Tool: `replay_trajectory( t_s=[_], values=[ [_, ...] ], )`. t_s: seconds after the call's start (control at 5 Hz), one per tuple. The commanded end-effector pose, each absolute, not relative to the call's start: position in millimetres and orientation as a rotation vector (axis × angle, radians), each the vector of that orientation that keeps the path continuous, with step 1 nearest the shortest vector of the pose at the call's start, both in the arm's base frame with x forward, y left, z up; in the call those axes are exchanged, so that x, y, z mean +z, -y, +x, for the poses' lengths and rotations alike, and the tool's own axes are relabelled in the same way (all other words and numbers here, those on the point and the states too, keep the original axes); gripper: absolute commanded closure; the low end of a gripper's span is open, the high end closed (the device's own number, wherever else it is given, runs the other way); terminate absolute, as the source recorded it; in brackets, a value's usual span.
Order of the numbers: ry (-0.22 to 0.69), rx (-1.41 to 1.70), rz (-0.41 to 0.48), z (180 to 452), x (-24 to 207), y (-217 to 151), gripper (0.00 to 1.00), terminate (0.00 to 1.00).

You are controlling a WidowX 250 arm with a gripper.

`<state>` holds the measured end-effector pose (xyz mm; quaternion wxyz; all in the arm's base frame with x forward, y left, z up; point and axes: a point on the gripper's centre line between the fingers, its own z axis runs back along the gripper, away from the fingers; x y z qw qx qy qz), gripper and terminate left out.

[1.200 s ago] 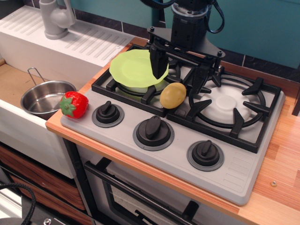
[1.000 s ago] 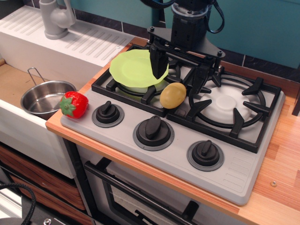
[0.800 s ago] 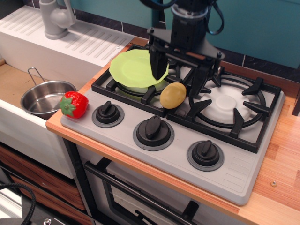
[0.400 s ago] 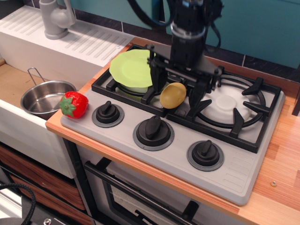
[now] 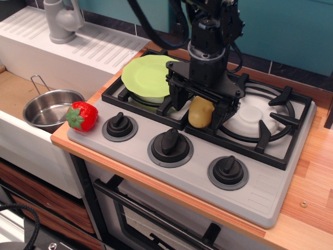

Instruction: Put potato on plate and strawberry in pot or pan in sink

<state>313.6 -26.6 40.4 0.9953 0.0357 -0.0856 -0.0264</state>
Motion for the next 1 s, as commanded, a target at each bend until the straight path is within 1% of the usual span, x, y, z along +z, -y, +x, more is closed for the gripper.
replay_trajectory(
  t_s=[0.0,0.2,0.4,0.8],
  values=[
    [0.310,-0.073,0.046,313.9,46.1,19.0,0.00,0.00],
    [0.300,-0.076,0.041,311.9,47.7,19.7,1.00,0.00],
    [0.266,-0.071,0.026,312.0,57.0,22.0,1.00,0.00],
    [0.184,-0.063,0.025,315.6,81.6,23.6,1.00,0.00]
  ],
)
